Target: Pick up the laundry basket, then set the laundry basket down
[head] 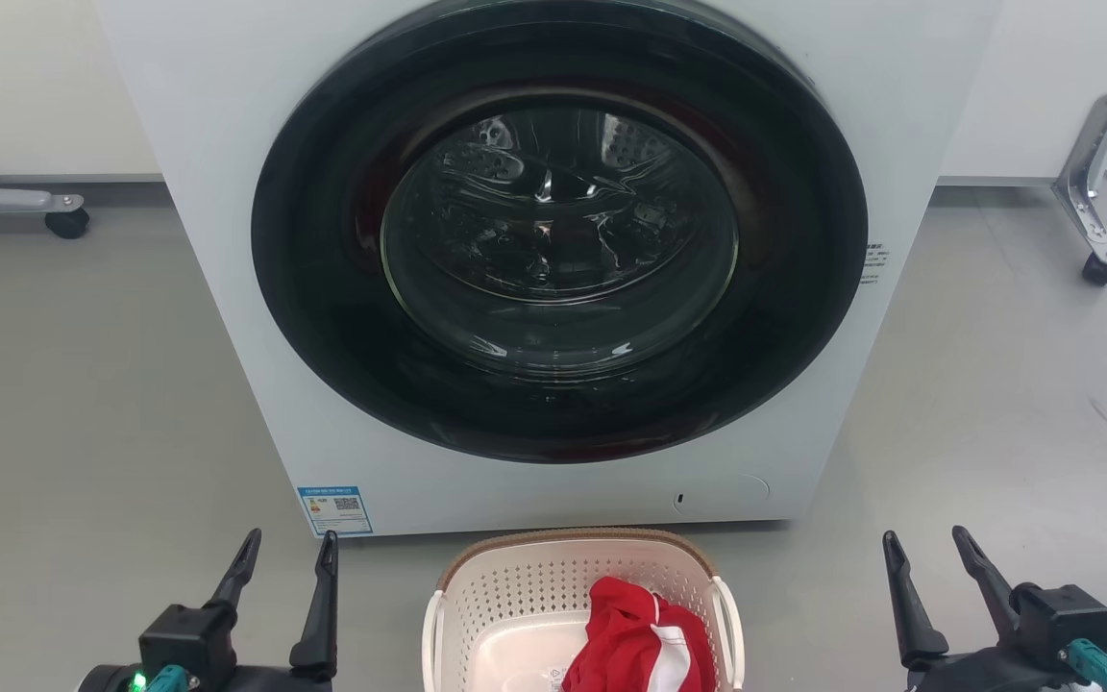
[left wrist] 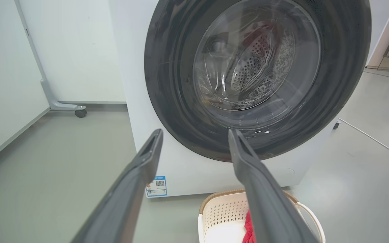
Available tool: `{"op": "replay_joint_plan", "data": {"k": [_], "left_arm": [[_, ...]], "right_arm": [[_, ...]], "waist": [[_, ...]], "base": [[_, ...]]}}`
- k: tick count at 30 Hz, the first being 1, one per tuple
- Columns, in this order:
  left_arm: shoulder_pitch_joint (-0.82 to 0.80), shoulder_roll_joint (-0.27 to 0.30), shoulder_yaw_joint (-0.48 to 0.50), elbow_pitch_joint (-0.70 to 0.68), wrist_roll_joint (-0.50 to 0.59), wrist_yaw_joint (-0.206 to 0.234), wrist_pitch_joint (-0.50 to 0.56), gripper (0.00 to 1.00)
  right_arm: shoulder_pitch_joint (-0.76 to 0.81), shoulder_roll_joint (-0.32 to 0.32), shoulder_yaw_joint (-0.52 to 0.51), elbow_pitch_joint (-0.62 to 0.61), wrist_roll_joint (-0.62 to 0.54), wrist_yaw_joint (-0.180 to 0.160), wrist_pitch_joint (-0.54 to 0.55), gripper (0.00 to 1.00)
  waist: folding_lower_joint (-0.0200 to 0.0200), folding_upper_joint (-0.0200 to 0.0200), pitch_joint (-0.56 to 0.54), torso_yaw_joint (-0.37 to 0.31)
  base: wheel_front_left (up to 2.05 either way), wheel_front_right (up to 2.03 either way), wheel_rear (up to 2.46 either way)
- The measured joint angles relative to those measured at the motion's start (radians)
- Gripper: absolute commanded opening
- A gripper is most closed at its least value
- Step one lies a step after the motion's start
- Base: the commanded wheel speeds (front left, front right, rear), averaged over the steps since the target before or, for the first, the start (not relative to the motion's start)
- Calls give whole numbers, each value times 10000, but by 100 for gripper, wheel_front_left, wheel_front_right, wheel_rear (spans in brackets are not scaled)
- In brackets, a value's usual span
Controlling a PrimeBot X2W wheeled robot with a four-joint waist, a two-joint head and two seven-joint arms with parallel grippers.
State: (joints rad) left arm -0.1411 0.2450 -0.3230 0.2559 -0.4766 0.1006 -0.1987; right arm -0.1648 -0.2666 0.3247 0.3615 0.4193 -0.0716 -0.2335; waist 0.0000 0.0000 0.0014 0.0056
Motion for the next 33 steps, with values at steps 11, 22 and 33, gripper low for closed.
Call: {"op": "replay_joint_plan", "data": {"k": [11, 22, 33], "left_arm": [[-14, 48, -94, 148, 483, 148, -27, 100], [-14, 31, -59, 201, 468, 151, 48, 100], [-10, 19, -27, 127, 464, 151, 127, 100]], "right_arm": [[-116, -75, 159, 130, -499, -90, -155, 100], [-114, -75, 125, 257, -481, -88, -157, 100], [-100, -58, 73, 265, -410, -88, -157, 100]], "waist": [[0, 0, -27, -17], [0, 0, -39, -40], [0, 0, 105, -75]], "base": [[0, 0, 0], [0, 0, 0], [0, 0, 0]]}}
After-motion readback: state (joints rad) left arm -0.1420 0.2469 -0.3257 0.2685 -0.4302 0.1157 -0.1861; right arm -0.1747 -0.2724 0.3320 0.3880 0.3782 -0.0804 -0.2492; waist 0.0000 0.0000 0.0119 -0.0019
